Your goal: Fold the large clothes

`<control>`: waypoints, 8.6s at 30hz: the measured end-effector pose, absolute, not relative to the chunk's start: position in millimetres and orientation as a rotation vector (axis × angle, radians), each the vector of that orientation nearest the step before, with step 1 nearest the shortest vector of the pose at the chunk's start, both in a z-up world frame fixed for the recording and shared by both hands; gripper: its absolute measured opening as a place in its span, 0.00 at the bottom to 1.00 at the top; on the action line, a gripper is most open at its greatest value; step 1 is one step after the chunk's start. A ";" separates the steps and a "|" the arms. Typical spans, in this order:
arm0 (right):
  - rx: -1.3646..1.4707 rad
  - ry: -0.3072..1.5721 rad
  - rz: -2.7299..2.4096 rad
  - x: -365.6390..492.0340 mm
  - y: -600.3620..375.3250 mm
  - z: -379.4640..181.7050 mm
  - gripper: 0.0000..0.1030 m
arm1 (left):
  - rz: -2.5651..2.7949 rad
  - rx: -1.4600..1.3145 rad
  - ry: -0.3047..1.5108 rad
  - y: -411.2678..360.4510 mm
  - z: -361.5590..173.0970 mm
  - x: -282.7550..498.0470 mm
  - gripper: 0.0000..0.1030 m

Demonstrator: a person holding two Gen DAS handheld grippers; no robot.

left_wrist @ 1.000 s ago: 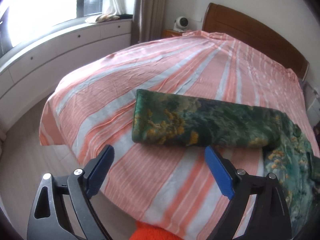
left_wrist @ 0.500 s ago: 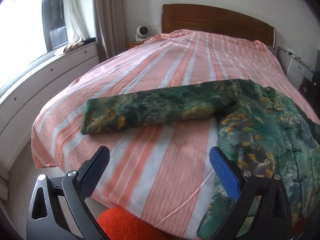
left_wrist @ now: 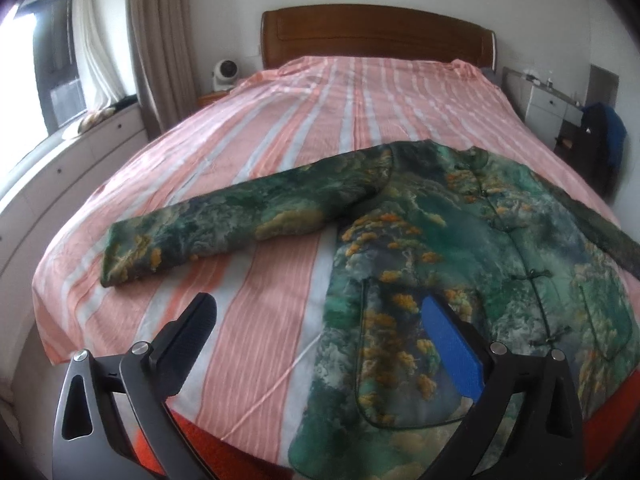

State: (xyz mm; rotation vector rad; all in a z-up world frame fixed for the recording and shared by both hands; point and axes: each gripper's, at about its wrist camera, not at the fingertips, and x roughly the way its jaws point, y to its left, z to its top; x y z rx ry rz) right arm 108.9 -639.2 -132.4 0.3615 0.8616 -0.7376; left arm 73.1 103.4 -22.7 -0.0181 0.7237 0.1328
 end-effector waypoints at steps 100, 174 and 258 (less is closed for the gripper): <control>0.453 0.896 0.149 155.0 -495.5 -120.3 1.00 | 0.045 0.098 0.783 20.1 -54.7 70.2 1.00; 0.147 0.888 0.297 114.5 -305.2 -88.2 0.79 | 0.030 -0.033 0.902 81.4 -74.3 84.5 1.00; 0.344 1.028 0.374 348.4 -278.9 -106.5 0.72 | 0.065 0.131 0.854 48.7 -91.6 276.6 0.97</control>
